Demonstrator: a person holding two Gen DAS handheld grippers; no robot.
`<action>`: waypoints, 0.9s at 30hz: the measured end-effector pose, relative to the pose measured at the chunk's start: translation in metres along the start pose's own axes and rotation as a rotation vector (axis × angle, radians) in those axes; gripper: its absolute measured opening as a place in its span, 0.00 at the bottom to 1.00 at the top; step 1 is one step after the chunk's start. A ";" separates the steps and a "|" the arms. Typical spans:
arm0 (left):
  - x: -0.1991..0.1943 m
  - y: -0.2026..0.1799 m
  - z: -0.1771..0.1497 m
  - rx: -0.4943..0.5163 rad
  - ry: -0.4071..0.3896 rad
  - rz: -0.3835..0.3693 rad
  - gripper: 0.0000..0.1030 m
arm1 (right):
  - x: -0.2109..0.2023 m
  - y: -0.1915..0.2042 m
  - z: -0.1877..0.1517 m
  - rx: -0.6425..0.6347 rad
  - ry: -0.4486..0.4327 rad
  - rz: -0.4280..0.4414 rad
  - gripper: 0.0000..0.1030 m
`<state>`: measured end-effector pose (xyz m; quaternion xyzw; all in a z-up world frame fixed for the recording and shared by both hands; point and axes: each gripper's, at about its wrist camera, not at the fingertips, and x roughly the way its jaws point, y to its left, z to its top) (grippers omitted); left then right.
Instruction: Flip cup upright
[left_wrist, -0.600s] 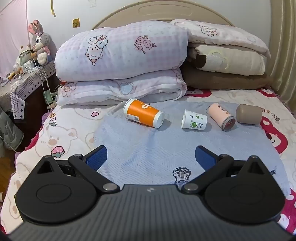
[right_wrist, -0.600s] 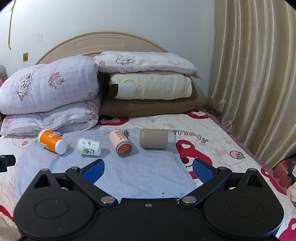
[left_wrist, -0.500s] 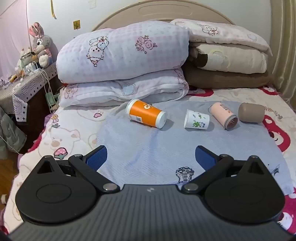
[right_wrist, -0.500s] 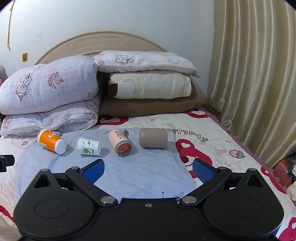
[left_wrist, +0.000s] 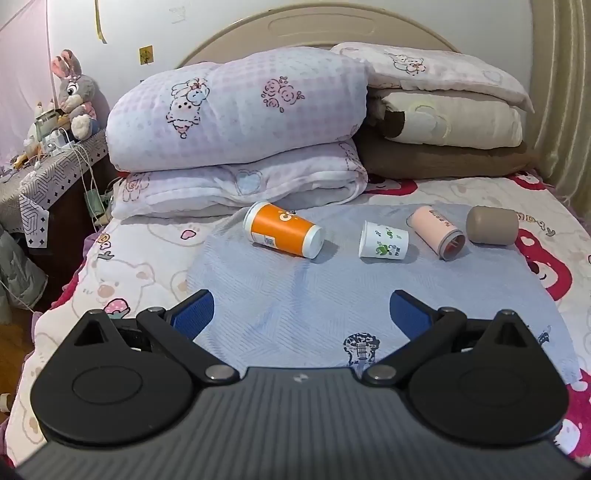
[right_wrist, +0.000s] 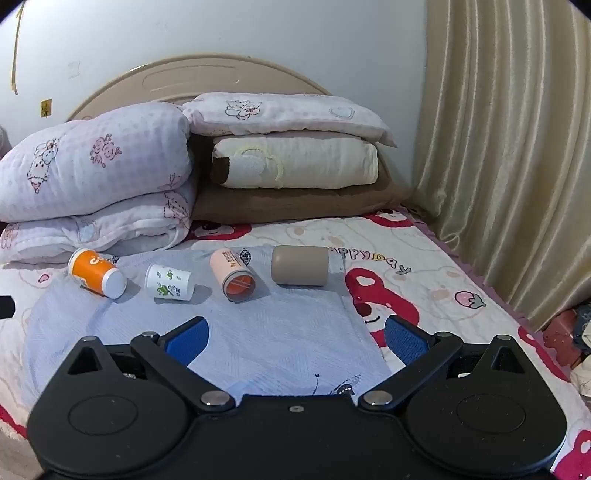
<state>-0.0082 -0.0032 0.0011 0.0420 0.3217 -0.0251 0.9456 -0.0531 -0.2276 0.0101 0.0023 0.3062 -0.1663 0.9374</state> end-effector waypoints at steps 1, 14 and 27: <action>0.000 0.000 0.000 0.001 0.003 -0.002 1.00 | 0.000 0.000 0.000 -0.002 0.003 0.000 1.00; -0.004 -0.003 0.003 0.005 0.020 -0.021 1.00 | -0.005 -0.006 -0.002 -0.011 0.024 -0.014 1.00; -0.008 -0.003 0.003 -0.004 0.006 -0.039 1.00 | -0.016 -0.009 0.001 -0.022 -0.003 -0.007 1.00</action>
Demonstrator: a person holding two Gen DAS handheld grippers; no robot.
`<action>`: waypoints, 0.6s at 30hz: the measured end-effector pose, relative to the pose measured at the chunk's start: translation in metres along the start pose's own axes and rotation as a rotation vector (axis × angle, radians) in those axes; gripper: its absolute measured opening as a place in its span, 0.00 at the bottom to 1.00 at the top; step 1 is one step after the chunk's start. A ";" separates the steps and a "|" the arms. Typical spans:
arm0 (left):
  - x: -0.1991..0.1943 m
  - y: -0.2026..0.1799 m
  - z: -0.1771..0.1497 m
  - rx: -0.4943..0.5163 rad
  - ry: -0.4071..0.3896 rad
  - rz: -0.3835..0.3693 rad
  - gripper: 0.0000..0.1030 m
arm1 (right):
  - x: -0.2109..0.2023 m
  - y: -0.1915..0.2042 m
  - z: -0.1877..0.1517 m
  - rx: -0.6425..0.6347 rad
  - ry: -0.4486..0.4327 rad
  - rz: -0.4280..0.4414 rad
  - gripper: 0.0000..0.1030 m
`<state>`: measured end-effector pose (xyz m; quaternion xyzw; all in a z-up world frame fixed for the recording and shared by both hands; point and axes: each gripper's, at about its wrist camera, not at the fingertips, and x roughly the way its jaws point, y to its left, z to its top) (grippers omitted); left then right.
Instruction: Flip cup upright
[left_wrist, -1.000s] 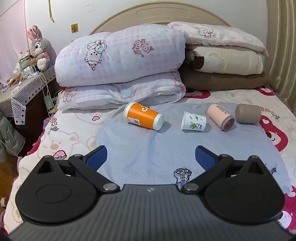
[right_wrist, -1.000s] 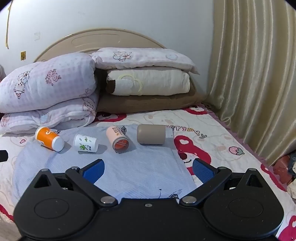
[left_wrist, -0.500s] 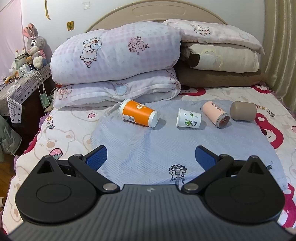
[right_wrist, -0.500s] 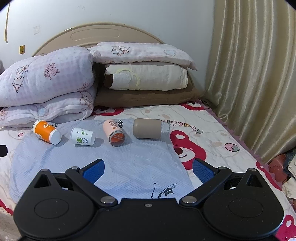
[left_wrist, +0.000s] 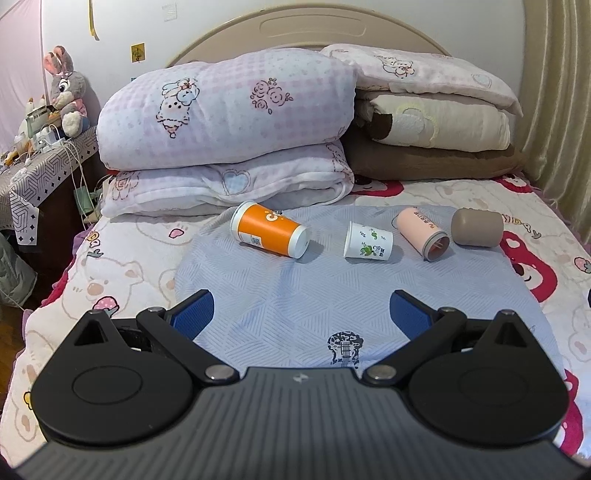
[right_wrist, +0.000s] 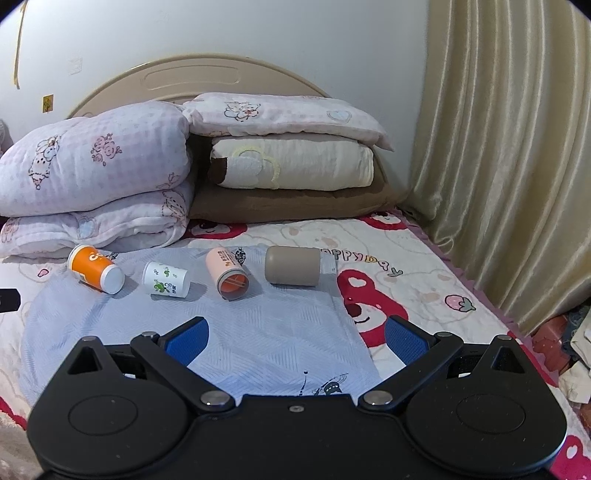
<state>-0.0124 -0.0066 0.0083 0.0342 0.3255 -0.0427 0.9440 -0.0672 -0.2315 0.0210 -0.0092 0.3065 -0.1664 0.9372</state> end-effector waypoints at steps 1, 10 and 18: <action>0.000 0.000 0.000 0.000 -0.001 -0.001 1.00 | -0.001 0.000 0.001 -0.002 -0.001 0.000 1.00; 0.001 -0.001 0.001 -0.017 0.002 -0.029 1.00 | -0.001 0.001 0.003 -0.010 0.002 -0.002 1.00; 0.002 -0.001 0.000 -0.019 0.000 -0.034 1.00 | 0.000 0.001 0.002 -0.011 0.004 -0.001 1.00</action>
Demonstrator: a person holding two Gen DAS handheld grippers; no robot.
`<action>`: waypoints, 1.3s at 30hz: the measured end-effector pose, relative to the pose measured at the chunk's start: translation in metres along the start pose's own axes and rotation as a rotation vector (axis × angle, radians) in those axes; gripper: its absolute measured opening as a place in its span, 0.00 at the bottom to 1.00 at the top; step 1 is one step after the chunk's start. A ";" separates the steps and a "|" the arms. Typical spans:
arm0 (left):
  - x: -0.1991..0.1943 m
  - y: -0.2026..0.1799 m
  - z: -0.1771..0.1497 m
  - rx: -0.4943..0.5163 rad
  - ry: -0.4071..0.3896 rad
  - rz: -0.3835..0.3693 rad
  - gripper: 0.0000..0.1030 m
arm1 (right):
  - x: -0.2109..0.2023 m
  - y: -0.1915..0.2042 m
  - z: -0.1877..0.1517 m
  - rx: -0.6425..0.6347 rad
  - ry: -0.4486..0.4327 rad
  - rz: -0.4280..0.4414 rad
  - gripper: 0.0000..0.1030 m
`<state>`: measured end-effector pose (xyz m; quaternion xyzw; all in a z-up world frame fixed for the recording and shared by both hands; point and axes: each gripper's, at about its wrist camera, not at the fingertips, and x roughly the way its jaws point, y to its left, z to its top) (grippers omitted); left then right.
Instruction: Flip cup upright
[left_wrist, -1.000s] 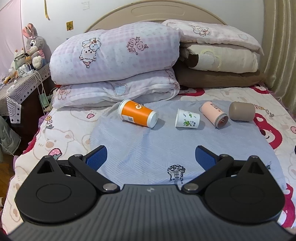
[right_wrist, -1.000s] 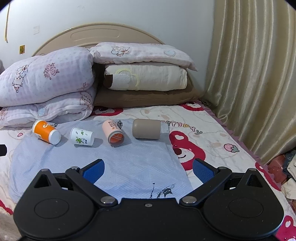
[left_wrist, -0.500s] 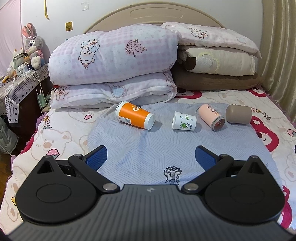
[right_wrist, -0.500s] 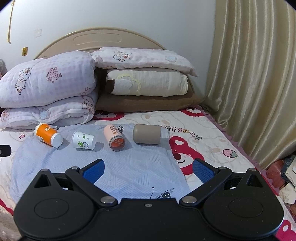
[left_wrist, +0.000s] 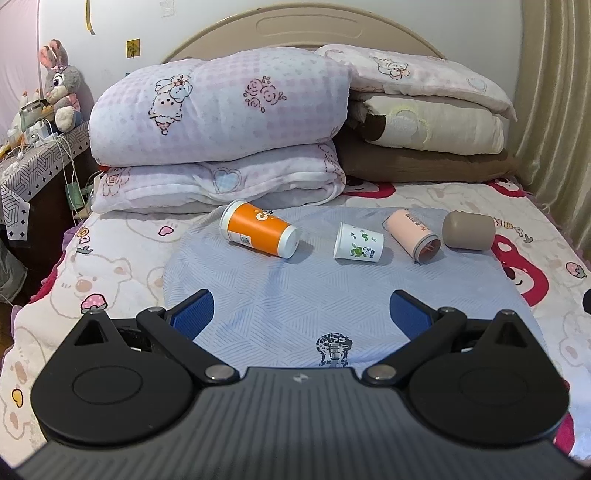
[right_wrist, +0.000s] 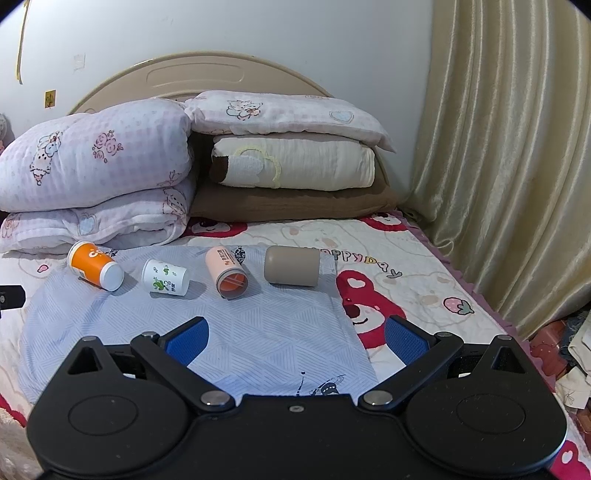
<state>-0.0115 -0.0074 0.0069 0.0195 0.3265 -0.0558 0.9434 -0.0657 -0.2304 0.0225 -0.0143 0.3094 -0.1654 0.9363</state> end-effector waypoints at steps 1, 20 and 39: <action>0.000 0.000 0.000 -0.001 -0.001 -0.002 1.00 | 0.000 0.000 0.000 0.000 -0.001 -0.002 1.00; 0.017 0.002 0.003 -0.016 0.059 -0.020 1.00 | 0.002 0.004 0.002 -0.023 0.012 0.035 1.00; 0.058 -0.002 0.071 0.161 0.037 -0.120 1.00 | 0.023 -0.002 0.048 -0.014 -0.010 0.303 1.00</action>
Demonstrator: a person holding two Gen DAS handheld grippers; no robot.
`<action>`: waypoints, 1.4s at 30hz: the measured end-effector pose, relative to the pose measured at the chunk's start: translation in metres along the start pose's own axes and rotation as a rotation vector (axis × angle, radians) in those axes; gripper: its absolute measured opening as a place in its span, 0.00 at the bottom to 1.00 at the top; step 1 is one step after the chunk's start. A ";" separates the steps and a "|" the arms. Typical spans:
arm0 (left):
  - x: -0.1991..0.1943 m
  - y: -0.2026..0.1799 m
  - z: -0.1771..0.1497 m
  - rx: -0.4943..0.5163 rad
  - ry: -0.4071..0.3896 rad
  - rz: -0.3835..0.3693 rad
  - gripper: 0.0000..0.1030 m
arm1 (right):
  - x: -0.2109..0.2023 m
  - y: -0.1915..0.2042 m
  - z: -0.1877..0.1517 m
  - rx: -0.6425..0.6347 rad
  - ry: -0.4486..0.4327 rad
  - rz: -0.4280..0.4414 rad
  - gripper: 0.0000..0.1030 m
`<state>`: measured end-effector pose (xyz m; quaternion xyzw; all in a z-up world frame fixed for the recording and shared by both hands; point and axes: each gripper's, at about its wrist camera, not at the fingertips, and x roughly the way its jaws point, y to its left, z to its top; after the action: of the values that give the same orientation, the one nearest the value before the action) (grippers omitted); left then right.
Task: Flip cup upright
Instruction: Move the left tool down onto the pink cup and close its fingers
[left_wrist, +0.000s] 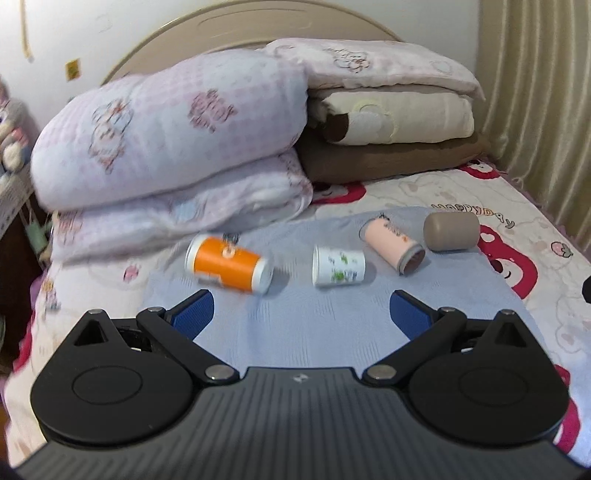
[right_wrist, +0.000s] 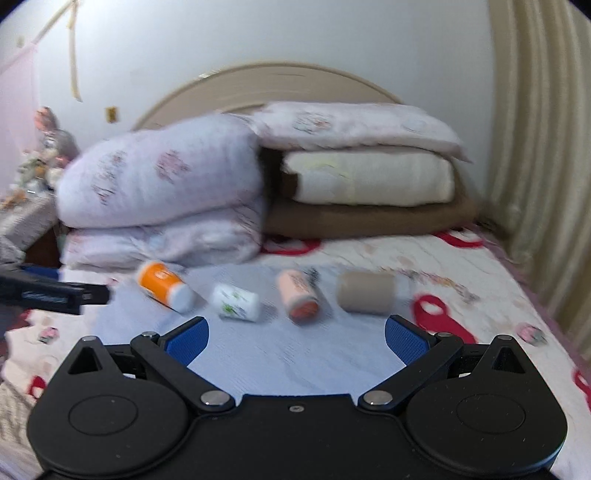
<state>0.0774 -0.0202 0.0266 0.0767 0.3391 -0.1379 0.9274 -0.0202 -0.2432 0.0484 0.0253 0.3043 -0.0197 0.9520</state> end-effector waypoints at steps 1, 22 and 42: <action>0.005 0.000 0.007 0.012 0.004 -0.006 1.00 | 0.005 -0.001 0.006 0.006 0.007 0.029 1.00; 0.233 -0.046 0.122 0.097 0.143 -0.287 0.98 | 0.232 -0.017 0.085 -0.171 0.327 0.229 0.87; 0.387 -0.074 0.113 0.008 0.395 -0.361 0.73 | 0.376 -0.024 0.052 -0.269 0.507 0.270 0.66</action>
<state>0.4065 -0.1960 -0.1427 0.0441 0.5209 -0.2850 0.8034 0.3148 -0.2789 -0.1282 -0.0564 0.5257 0.1541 0.8347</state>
